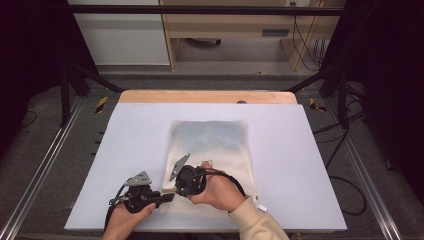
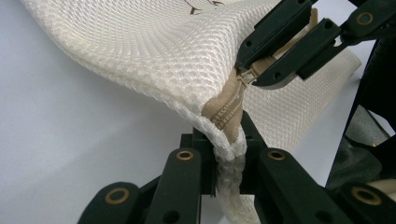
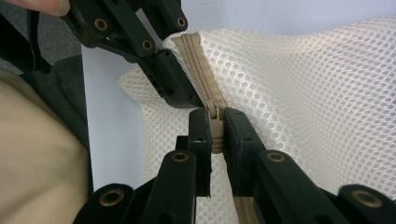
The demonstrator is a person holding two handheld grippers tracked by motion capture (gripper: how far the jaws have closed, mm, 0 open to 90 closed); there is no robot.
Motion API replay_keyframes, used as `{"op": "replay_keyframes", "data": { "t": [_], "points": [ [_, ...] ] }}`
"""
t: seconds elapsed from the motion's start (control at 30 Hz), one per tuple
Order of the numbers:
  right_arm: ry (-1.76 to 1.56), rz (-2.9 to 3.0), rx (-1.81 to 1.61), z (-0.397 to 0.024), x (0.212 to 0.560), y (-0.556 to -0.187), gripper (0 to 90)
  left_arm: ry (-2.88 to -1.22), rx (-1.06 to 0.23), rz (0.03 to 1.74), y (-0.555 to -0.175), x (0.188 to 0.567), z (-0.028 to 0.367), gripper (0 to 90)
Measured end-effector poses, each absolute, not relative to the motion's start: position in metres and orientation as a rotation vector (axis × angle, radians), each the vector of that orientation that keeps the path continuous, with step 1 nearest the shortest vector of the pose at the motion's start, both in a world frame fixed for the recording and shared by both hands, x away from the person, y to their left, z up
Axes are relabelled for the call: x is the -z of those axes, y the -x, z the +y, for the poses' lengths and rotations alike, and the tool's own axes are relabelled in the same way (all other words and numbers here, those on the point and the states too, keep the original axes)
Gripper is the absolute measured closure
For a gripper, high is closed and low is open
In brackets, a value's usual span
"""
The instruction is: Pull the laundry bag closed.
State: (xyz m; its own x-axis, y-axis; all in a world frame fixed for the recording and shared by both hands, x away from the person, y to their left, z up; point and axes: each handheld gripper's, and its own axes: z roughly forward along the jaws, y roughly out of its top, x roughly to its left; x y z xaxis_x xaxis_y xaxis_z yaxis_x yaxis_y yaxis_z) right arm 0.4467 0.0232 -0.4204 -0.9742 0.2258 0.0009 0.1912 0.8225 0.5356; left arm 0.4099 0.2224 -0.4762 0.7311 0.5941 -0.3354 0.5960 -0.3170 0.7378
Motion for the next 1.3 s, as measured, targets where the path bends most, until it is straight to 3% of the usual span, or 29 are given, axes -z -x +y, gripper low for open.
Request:
{"op": "replay_keyframes", "data": {
  "t": [1.3],
  "points": [
    [-0.341, 2.939, -0.847, 0.012, 0.421, -0.444, 81.8, -2.019, -0.007, 0.868, -0.406, 0.475, 0.217, 82.0]
  ]
}}
